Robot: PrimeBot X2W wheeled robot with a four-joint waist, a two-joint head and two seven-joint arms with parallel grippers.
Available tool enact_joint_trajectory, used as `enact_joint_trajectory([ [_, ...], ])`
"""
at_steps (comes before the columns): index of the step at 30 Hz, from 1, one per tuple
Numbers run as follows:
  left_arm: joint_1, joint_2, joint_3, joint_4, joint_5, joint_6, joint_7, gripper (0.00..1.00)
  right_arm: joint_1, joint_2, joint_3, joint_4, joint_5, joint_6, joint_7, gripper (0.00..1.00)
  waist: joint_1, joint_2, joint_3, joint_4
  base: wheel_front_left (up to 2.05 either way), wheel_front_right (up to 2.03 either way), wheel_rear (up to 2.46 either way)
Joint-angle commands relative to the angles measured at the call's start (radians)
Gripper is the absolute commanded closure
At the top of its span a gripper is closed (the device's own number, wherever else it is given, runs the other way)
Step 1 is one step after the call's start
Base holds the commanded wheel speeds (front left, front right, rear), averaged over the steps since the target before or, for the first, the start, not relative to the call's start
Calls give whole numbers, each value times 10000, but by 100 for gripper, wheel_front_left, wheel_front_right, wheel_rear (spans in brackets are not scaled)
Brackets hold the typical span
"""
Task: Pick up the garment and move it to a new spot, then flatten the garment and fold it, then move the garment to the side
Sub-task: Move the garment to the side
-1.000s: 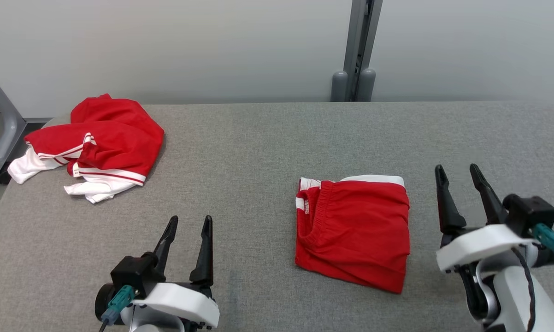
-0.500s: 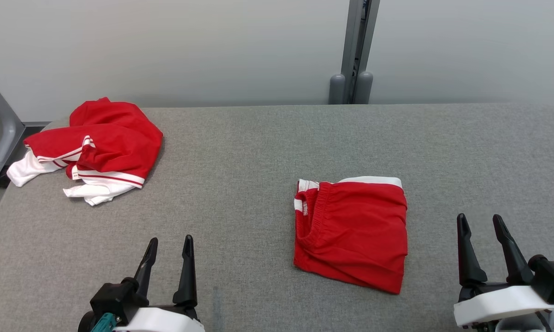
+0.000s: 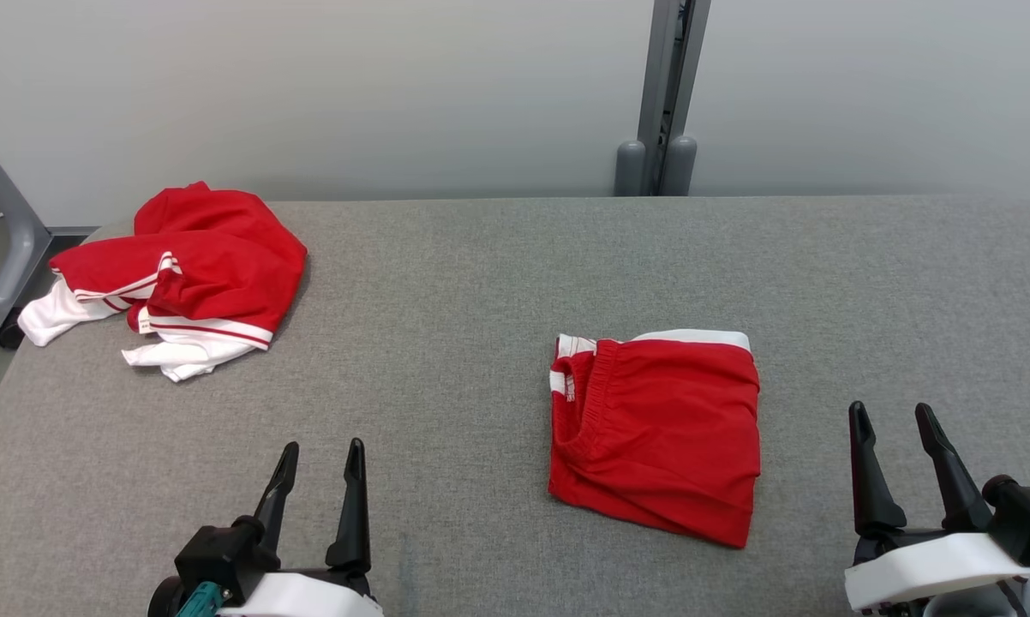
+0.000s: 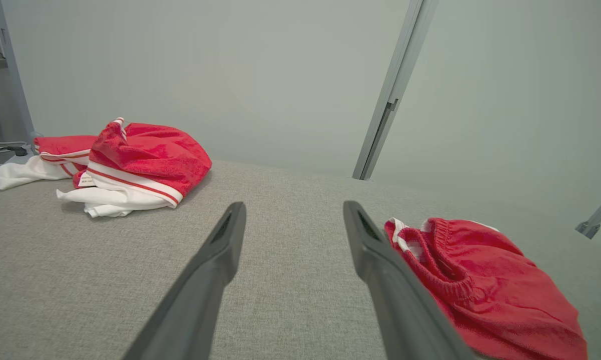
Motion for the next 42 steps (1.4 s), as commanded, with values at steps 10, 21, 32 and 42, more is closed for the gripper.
enact_joint_trajectory([
  [10, -183, 46, -100, 103, -14, 84, -14, 0, -427, -37, -418, 364, 105, 5, 1131, 0, 0, 0, 70, 102, 0, 0, 0],
  [21, -323, -10, -307, 320, -92, 21, -14, 0, -1715, -458, -539, 1220, 921, 5, 5148, 0, 0, 0, 229, 558, 0, 0, 0],
  [32, -511, -74, -399, 464, -103, -56, -14, 0, -2854, -715, -904, 2752, 2322, 5, 7462, 0, 0, 0, 550, 1231, 0, 0, 0],
  [42, -599, -105, -372, 526, -20, -96, -14, 0, -3660, -617, -989, 4256, 2654, 5, 8017, 0, 0, 0, 781, 1515, 0, 0, 0],
])
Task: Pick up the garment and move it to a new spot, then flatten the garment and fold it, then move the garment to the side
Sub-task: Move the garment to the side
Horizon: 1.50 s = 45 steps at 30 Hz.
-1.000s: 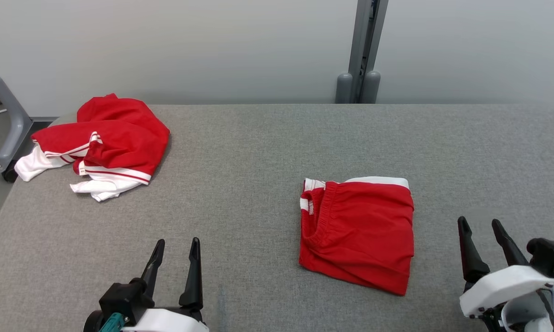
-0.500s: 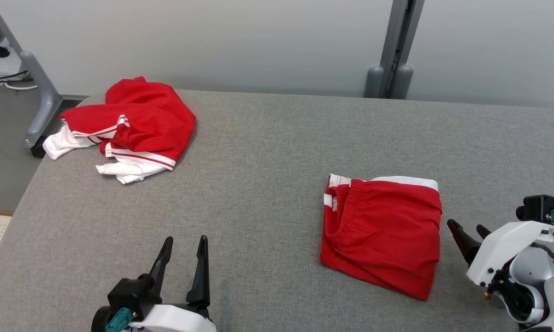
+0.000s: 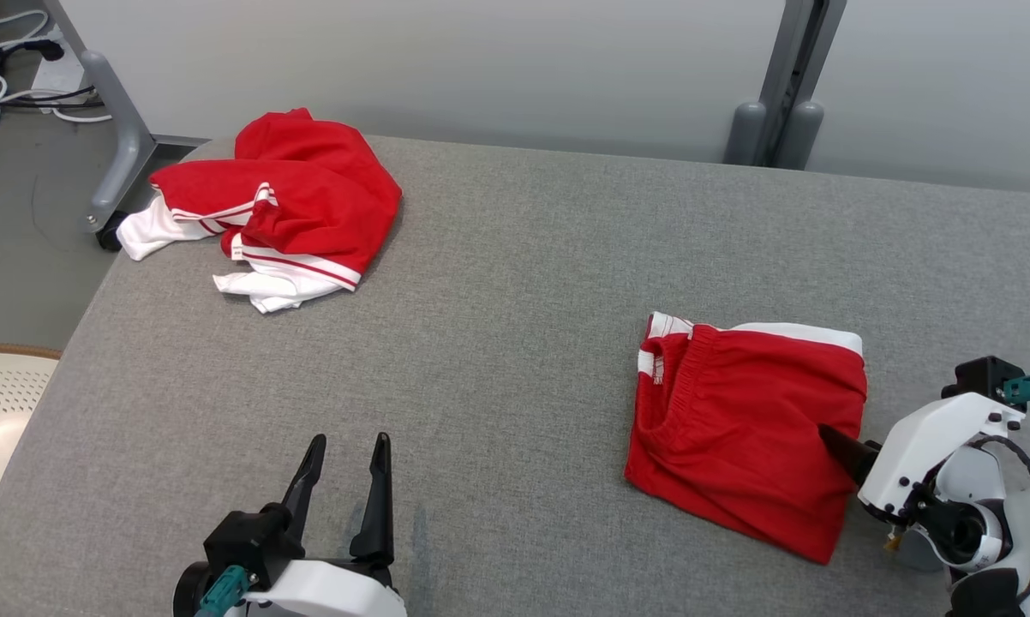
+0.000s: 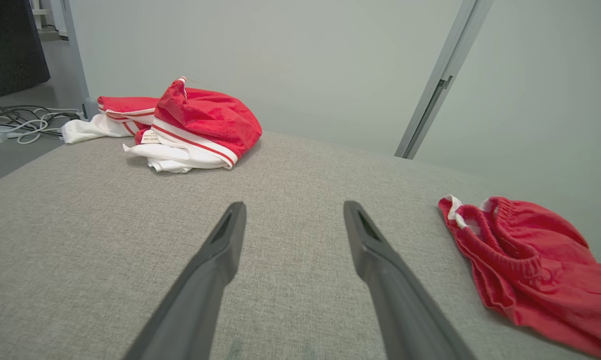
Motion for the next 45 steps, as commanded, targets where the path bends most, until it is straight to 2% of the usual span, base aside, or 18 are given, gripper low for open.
enact_joint_trajectory([
  [1, -195, 27, 38, 12, 58, -31, -14, 0, -168, -28, 57, 140, 108, 5, 8, 0, 0, 0, 41, 10, 0, 0, 0],
  [2, -204, 24, 47, 8, 61, -33, -14, 0, -237, -25, 94, 247, 120, 5, 16, 0, 0, 0, 65, 8, 0, 0, 0],
  [3, -216, 25, 59, 0, 60, -33, -14, 0, -302, -41, 138, 341, 121, 5, -6, 20, 0, 0, 93, -1, 0, 0, 0],
  [4, -232, 22, 73, -18, 64, -29, -14, 0, -369, -63, 190, 407, 149, 5, -47, 51, 0, 0, 125, -17, 0, 0, 0],
  [6, -260, 19, 92, -39, 88, -25, -14, 0, -493, -118, 330, 533, 182, 5, -89, 62, 0, 0, 186, -62, 0, 0, 0],
  [7, -276, 16, 108, -44, 94, -27, -14, 0, -563, -160, 424, 556, 203, 5, -143, 74, 0, 0, 220, -96, 0, 0, 0],
  [8, -282, 16, 120, -42, 106, -35, -14, 0, -624, -208, 528, 587, 254, 5, -168, 100, 0, 0, 253, -133, 0, 0, 0],
  [16, -447, 5, 88, -160, 180, -68, -14, 0, -1144, -873, 1396, 700, 408, 5, -680, 100, 0, 0, 556, -557, 0, 0, 0],
  [23, -557, 2, 90, -395, 318, -71, -12, 0, -1681, -1631, 2002, 631, 408, 3, -963, 100, 0, 0, 820, -1312, 0, 0, 0],
  [27, -721, 36, 78, -488, 425, -123, -11, 0, -2093, -2061, 2345, 670, 291, 3, -1117, 100, 0, 0, 1007, -2038, 0, 0, 0],
  [36, -1222, 286, -104, -693, 677, -180, 137, 0, -3335, -2314, 2950, 982, 154, 3, -1502, 100, 0, 0, 1661, -3753, 0, 0, 0],
  [40, -1485, 374, -244, -808, 789, -245, 289, 0, -3798, -2327, 3151, 1254, 130, 3, -1774, 100, 0, 0, 1916, -4209, 0, 0, 0],
  [45, -1688, 431, -366, -937, 867, -218, 421, 0, -4298, -2452, 3449, 1741, -216, 3, -2368, 100, 0, 0, 2096, -4407, 0, 0, 0],
])
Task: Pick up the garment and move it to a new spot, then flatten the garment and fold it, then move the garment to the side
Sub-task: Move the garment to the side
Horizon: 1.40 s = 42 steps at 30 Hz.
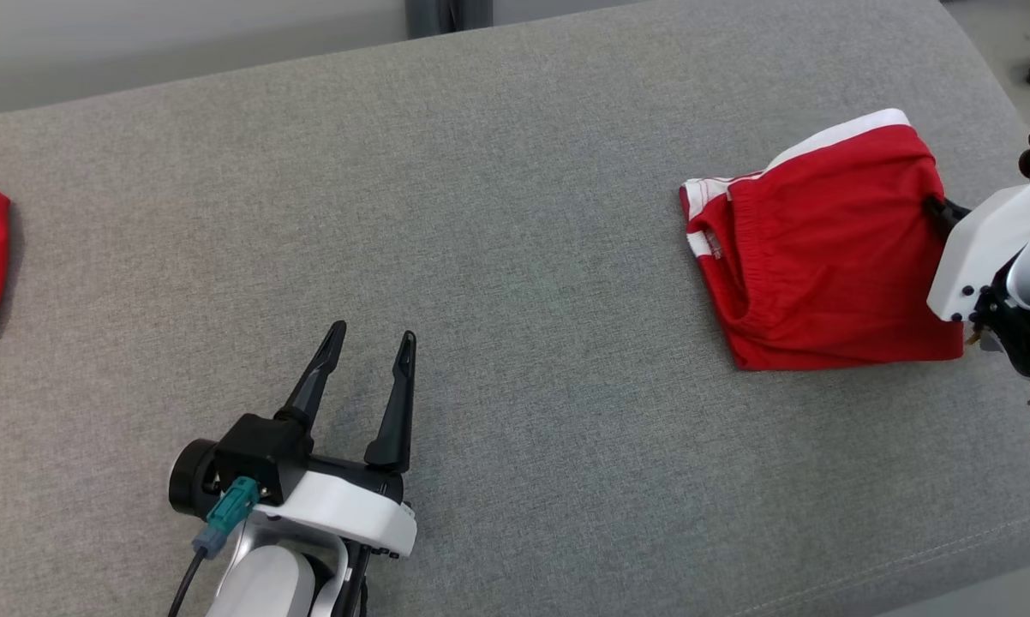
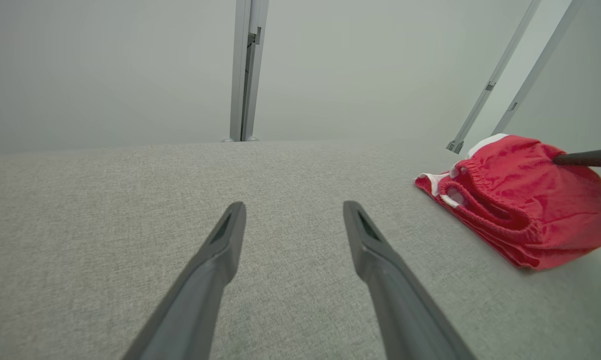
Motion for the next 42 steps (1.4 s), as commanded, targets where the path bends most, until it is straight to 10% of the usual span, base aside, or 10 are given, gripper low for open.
enact_joint_trajectory([
  [1, -177, 102, 18, -64, 69, 11, 18, 0, -180, -105, 29, 132, -138, 1, -195, 100, 0, 0, 108, -75, 0, 0, 0],
  [23, -168, 383, -84, -554, 23, 207, 200, 0, -2471, -1599, -1759, 4515, -3163, 1, -2918, 100, 0, 0, 603, 1292, 0, 0, 0],
  [25, -188, 401, -86, -554, 10, 220, 193, 0, -2558, -1664, -1960, 4733, -3513, 1, -3194, 55, 0, 0, 625, 1337, 0, 0, 0],
  [26, -193, 408, -91, -563, 4, 230, 193, 0, -2588, -1683, -2081, 4780, -3708, 1, -3422, 15, 0, 0, 636, 1355, 0, 0, 0],
  [27, -198, 410, -96, -572, 0, 239, 195, 0, -2611, -1689, -2193, 4832, -3875, 1, -3577, 0, 0, 0, 641, 1368, 0, 0, 0],
  [42, 46, 328, -137, -184, -262, 292, 67, 0, -2370, -227, -1982, 4867, -5139, 1, -5469, 0, 0, 0, -286, 1314, 0, 0, 0],
])
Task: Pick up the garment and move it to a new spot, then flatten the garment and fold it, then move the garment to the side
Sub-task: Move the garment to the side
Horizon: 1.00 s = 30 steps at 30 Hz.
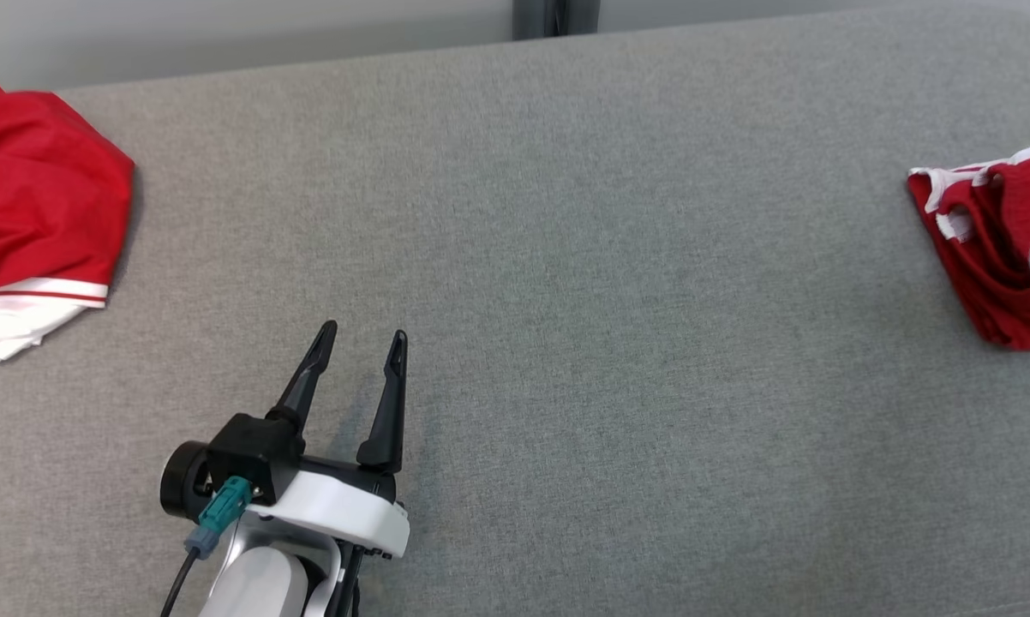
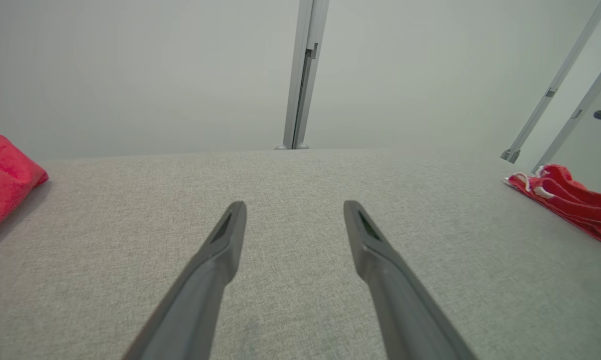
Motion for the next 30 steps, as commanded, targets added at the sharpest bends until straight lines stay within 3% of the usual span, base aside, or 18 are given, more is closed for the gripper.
enact_joint_trajectory([
  [1, 111, 31, 34, 72, -76, 56, -48, 0, 206, 147, 110, -51, 124, 1, -179, 0, 0, 0, -325, 8, 0, 0, 0],
  [10, 469, -55, 264, 680, -390, 256, -204, 0, 1394, 1313, 1384, -965, 1178, 1, -746, 0, 0, 0, -1636, 229, 0, 0, 0],
  [16, 851, -103, 418, 1027, -634, 355, -303, 0, 2928, 1743, 1837, -2883, 2129, 1, -789, 0, 0, 0, -2347, 551, 0, 0, 0],
  [21, 1236, -90, 582, 1220, -742, 517, -387, 0, 4758, 2035, 1457, -4856, 2433, 1, -782, 0, 0, 0, -2768, 875, 0, 0, 0],
  [30, 1759, -66, 753, 1231, -861, 644, -479, 0, 7568, 2856, 297, -7806, 1509, 1, -777, 0, 0, 0, -3101, 1262, 0, 0, 0],
])
